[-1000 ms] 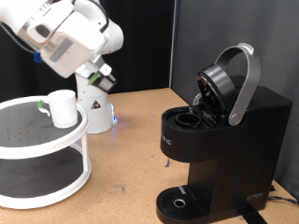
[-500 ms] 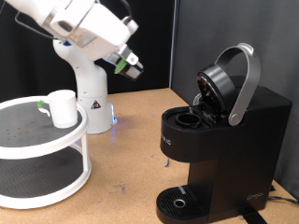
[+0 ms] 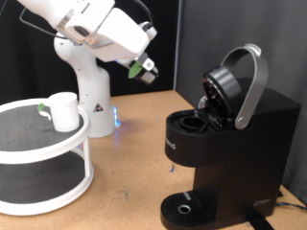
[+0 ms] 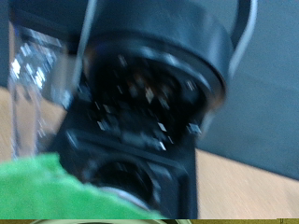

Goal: Make a cup of coffee with the keurig machine

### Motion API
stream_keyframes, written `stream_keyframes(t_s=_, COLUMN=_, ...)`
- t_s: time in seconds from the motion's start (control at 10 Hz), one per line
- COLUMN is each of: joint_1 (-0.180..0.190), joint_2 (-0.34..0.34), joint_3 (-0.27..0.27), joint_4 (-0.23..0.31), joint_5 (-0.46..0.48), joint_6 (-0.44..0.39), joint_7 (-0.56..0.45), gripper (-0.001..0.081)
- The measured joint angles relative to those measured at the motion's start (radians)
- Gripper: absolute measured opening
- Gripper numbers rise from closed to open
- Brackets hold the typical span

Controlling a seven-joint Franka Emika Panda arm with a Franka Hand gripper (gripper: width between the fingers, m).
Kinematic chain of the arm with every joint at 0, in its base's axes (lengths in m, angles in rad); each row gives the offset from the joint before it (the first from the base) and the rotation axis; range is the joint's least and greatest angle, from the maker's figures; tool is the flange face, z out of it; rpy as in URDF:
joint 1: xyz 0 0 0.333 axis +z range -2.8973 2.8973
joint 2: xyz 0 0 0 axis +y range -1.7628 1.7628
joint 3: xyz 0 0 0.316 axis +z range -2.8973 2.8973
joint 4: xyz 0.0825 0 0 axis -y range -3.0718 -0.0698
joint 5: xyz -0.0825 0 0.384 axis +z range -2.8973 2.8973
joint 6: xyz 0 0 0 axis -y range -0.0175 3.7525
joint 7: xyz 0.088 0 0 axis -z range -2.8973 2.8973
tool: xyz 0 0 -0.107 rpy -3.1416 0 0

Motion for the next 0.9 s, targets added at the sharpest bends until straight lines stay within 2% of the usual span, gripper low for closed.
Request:
stream_keyframes(t_s=0.1, joint_1=0.000, joint_2=0.011, joint_3=-0.002, joint_4=0.016, joint_5=0.014, joint_6=-0.053, joint_7=0.029, gripper=0.0491)
stream_keyframes(t_s=0.2, joint_1=0.003, joint_2=0.018, joint_3=0.006, joint_4=0.027, joint_5=0.029, joint_6=-0.055, joint_7=0.055, gripper=0.0491)
stream_keyframes(t_s=0.4, joint_1=0.006, joint_2=0.019, joint_3=0.042, joint_4=0.037, joint_5=0.027, joint_6=0.008, joint_7=0.096, gripper=0.0491)
stream_keyframes(t_s=0.5, joint_1=0.007, joint_2=0.021, joint_3=0.056, joint_4=0.046, joint_5=0.021, joint_6=0.009, joint_7=0.118, gripper=0.0491)
stream_keyframes(t_s=0.7, joint_1=0.007, joint_2=0.049, joint_3=0.061, joint_4=0.084, joint_5=-0.003, joint_6=-0.071, joint_7=0.166, gripper=0.0491)
stream_keyframes(t_s=0.9, joint_1=0.007, joint_2=0.074, joint_3=0.067, joint_4=0.103, joint_5=-0.007, joint_6=-0.085, joint_7=0.179, gripper=0.0491)
